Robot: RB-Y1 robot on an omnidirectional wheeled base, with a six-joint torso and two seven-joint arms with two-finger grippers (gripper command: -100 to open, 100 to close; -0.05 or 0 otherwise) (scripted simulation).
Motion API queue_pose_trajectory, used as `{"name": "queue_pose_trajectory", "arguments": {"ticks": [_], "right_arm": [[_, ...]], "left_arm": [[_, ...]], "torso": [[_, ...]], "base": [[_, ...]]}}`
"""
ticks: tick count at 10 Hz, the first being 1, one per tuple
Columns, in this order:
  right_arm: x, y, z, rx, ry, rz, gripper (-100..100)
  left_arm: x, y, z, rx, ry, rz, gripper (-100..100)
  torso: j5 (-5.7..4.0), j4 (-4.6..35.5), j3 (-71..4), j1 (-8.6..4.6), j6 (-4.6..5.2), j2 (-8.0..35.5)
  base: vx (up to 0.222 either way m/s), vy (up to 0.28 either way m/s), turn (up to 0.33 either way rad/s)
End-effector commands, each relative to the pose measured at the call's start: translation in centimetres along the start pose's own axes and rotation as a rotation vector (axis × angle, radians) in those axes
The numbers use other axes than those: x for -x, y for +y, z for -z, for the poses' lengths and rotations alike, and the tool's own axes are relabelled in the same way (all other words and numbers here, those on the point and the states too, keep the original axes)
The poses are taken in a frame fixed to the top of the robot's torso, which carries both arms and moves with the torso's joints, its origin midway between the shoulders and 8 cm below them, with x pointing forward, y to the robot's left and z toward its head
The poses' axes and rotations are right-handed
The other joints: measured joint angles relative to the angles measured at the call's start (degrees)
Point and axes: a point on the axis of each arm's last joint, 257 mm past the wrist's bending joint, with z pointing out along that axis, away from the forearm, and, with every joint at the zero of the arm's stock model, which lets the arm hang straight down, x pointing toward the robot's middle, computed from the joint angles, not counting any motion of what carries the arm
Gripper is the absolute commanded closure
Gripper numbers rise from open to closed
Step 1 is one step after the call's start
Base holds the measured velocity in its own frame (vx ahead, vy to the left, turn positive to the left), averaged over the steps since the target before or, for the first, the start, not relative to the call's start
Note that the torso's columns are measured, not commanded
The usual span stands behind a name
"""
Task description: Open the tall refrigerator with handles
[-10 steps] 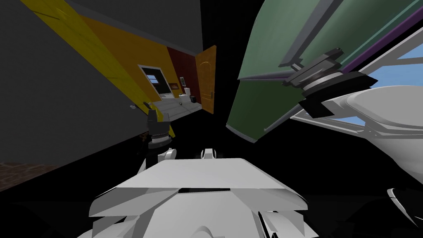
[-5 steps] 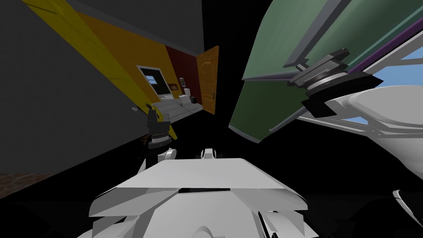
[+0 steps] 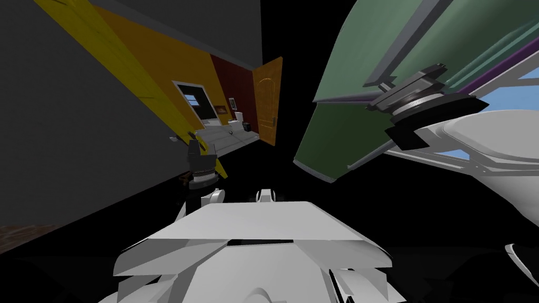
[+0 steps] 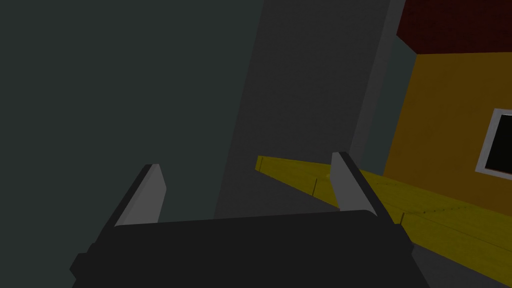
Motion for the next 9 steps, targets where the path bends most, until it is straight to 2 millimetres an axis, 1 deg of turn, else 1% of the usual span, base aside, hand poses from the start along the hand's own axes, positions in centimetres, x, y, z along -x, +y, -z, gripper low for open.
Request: {"name": "queue_pose_trajectory", "arguments": {"ticks": [1, 2, 3, 4, 5, 6, 7, 8, 9], "right_arm": [[-1.3, -2.6, -0.4, -0.054, 0.03, 0.024, 100], [-2.5, -3.0, -0.4, -0.062, 0.057, 0.041, 100], [-2.5, -3.0, -0.4, -0.062, 0.057, 0.041, 100], [-3.8, -3.4, -0.3, -0.069, 0.085, 0.058, 100], [-3.8, -3.4, -0.3, -0.069, 0.085, 0.058, 100], [-4.2, -2.4, -0.6, -0.027, 0.083, 0.035, -100], [-4.2, -3.0, -1.0, -0.026, 0.081, 0.027, -100], [-4.2, -3.0, -1.0, -0.026, 0.081, 0.027, -100], [-4.2, -3.0, -1.0, -0.026, 0.081, 0.027, -100]], "left_arm": [[0.0, 0.0, 0.0, 0.0, 0.0, 0.0, 0], [0.0, 0.0, 0.0, 0.0, 0.0, 0.0, 0], [0.0, 0.0, 0.0, 0.0, 0.0, 0.0, 0], [0.0, 0.0, 0.0, 0.0, 0.0, 0.0, 0], [0.0, 0.0, 0.0, 0.0, 0.0, 0.0, 0], [0.0, 0.0, 0.0, 0.0, 0.0, 0.0, 0], [0.0, 0.0, 0.0, 0.0, 0.0, 0.0, 0], [0.0, 0.0, 0.0, 0.0, 0.0, 0.0, 0], [0.0, 0.0, 0.0, 0.0, 0.0, 0.0, 0]], "torso": [[-0.03, -0.2, 0.0, 0.58, 0.06, -0.2], [0.06, -0.3, 0.0, 0.85, -0.01, -0.2], [0.22, -0.2, 0.0, 1.09, -0.09, -0.2], [0.28, -0.2, 0.1, 1.0, -0.18, -0.1], [0.23, -0.2, 0.1, 0.88, -0.09, -0.1], [0.25, -0.1, 0.0, 0.63, -0.16, 0.0], [0.04, 0.0, 0.2, 0.12, 0.06, 0.2], [-0.02, 0.1, 0.2, -0.25, 0.08, 0.3], [-0.01, 0.0, 0.1, -0.08, -0.01, 0.1]], "base": [[0.085, 0.174, -0.053], [0.083, 0.25, -0.066], [0.068, 0.248, -0.049], [0.113, 0.25, -0.028], [0.076, 0.222, -0.037], [0.015, 0.091, -0.139], [-0.005, -0.004, -0.121], [0.004, -0.038, -0.024], [-0.004, -0.036, 0.013]]}}
